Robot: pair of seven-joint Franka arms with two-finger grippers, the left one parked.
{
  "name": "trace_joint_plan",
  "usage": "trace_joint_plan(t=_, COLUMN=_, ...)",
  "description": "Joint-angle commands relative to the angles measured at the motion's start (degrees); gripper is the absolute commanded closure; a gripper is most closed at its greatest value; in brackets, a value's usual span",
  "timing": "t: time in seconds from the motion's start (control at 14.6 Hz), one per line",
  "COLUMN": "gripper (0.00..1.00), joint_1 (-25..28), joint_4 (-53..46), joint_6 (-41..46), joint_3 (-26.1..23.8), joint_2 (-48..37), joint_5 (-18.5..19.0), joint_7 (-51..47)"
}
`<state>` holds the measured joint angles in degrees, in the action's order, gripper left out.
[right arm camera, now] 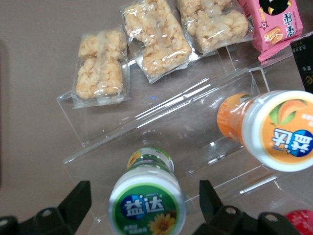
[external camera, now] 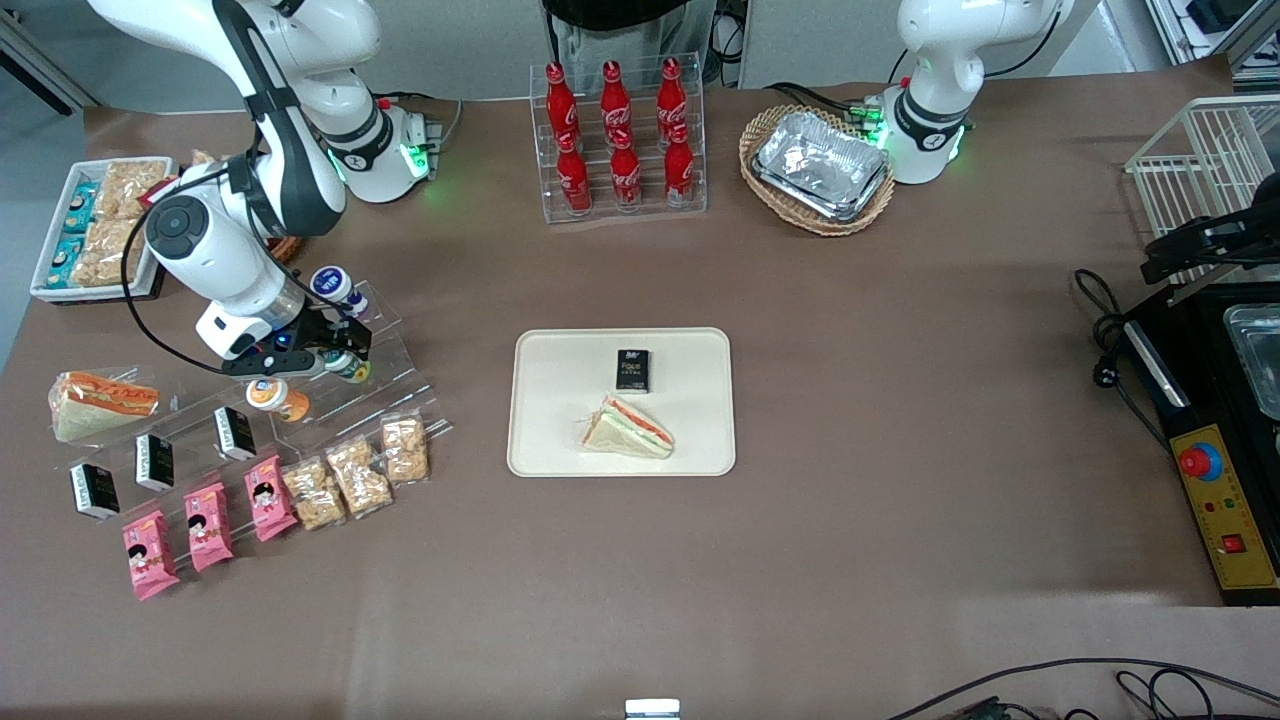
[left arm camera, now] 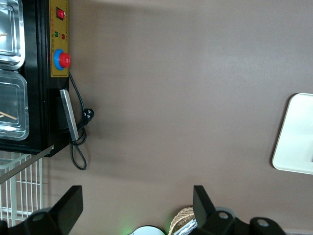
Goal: Place green gum on tray
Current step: 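Lower the right gripper and close it on the green gum bottle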
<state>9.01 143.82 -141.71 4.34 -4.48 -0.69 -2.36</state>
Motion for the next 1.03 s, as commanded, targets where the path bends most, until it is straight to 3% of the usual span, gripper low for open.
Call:
trace_joint_plan(t=0.0, gripper=0.05, joint_1=0.4, joint_4=0.05, joint_6=-1.73, joint_3=0.41, joint_2=1.23, joint_5=0.96, joint_7=-0.02)
trace_joint_plan(t=0.34, gripper=0.35, joint_1=0.4, joint_4=-0.03, joint_6=-1.29, joint_3=0.41, joint_2=0.97, joint_5=0.96, joint_7=1.12)
trace_joint_plan(t=0.62, gripper=0.47, joint_1=0.4, joint_4=-0.3, joint_6=-1.03, joint_3=0.41, joint_2=0.18, joint_5=0.96, joint_7=1.21)
trace_joint_plan(t=0.96, gripper=0.51, joint_1=0.4, joint_4=-2.48, joint_6=2.99, joint_3=0.41, joint_2=-5.25, joint_5=0.96, joint_7=1.91)
